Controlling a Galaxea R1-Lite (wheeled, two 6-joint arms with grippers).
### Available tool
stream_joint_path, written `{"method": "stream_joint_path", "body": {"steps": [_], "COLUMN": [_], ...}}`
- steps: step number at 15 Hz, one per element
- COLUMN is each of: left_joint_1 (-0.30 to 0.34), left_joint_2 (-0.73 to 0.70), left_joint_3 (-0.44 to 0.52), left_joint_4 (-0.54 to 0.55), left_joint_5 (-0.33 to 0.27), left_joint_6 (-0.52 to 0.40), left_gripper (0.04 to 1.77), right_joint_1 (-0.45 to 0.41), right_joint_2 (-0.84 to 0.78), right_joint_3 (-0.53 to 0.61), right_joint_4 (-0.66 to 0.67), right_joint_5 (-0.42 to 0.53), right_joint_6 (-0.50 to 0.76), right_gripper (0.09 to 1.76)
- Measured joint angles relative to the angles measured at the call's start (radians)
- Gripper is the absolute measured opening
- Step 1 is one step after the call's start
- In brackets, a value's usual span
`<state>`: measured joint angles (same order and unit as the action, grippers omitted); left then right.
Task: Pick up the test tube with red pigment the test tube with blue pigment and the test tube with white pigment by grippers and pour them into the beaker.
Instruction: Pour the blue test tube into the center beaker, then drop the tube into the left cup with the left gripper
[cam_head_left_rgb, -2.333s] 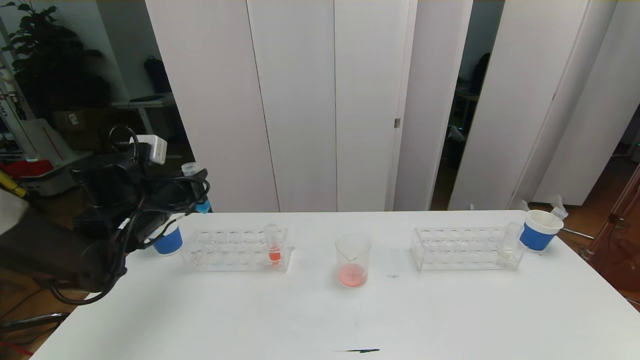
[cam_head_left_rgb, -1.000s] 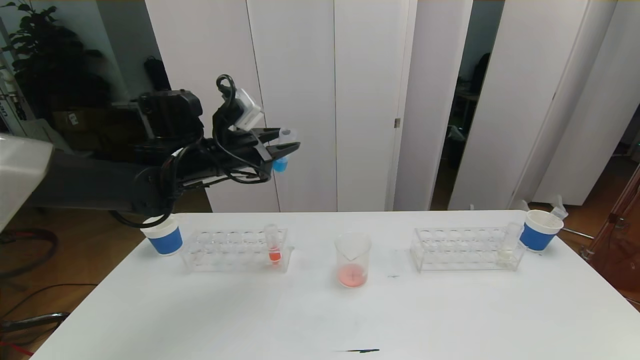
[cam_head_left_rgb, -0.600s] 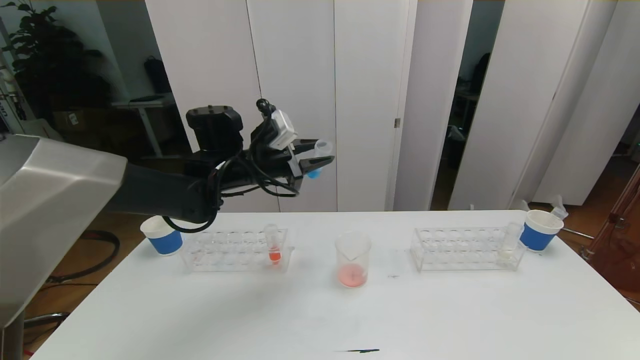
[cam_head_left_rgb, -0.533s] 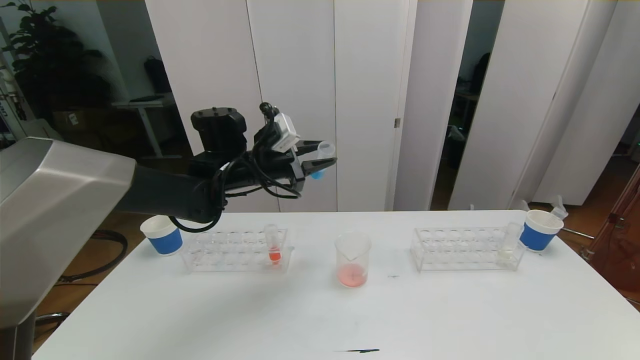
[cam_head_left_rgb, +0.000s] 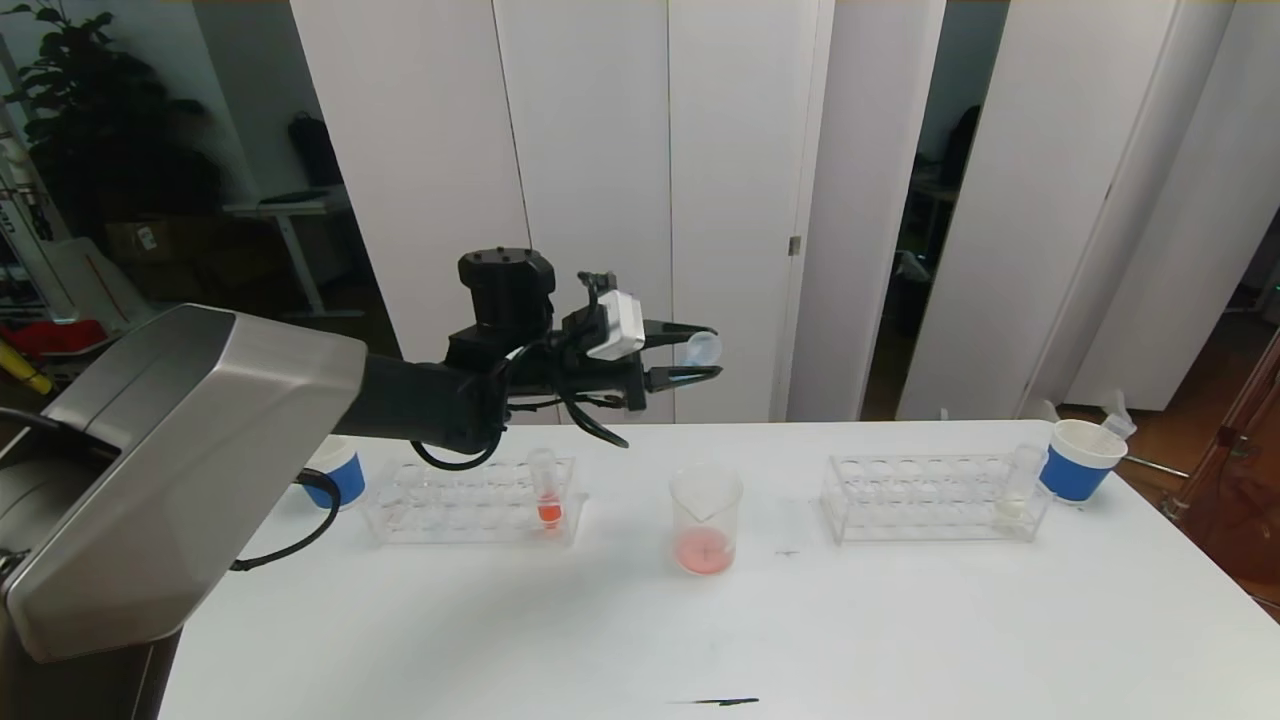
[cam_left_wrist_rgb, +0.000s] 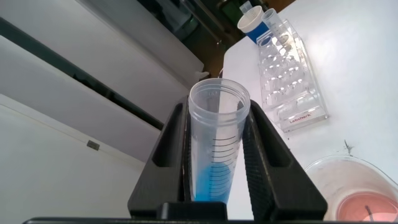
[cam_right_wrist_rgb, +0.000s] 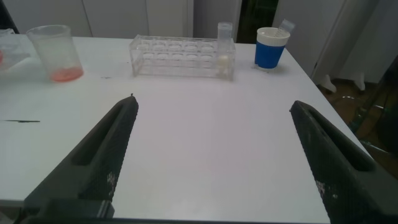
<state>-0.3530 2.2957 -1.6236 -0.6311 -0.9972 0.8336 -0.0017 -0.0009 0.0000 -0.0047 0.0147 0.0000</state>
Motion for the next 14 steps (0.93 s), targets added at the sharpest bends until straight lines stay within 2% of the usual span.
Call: {"method": "stream_joint_path", "body": {"steps": [4,7,14], "left_joint_1": [-0.015,-0.016,-0.008], "left_joint_2": [0.02,0.047,0.084], "left_joint_3": [0.006,0.009,0.014], "left_joint_4": [-0.006,-0.05,-0.129], "left_joint_5": [-0.002,-0.002,-0.002], "left_joint_6": [0.1,0.169,0.254], "left_gripper": [0.57,0.57,0.57], "right_joint_1": [0.0,0.0,0.0], "right_joint_2": [0.0,0.0,0.0], "right_joint_3": [0.0,0.0,0.0], "right_joint_4": [0.0,0.0,0.0], "right_joint_5": [0.0,0.0,0.0], "right_joint_6": [0.0,0.0,0.0], "right_gripper": [1.75,1.75,1.75]}}
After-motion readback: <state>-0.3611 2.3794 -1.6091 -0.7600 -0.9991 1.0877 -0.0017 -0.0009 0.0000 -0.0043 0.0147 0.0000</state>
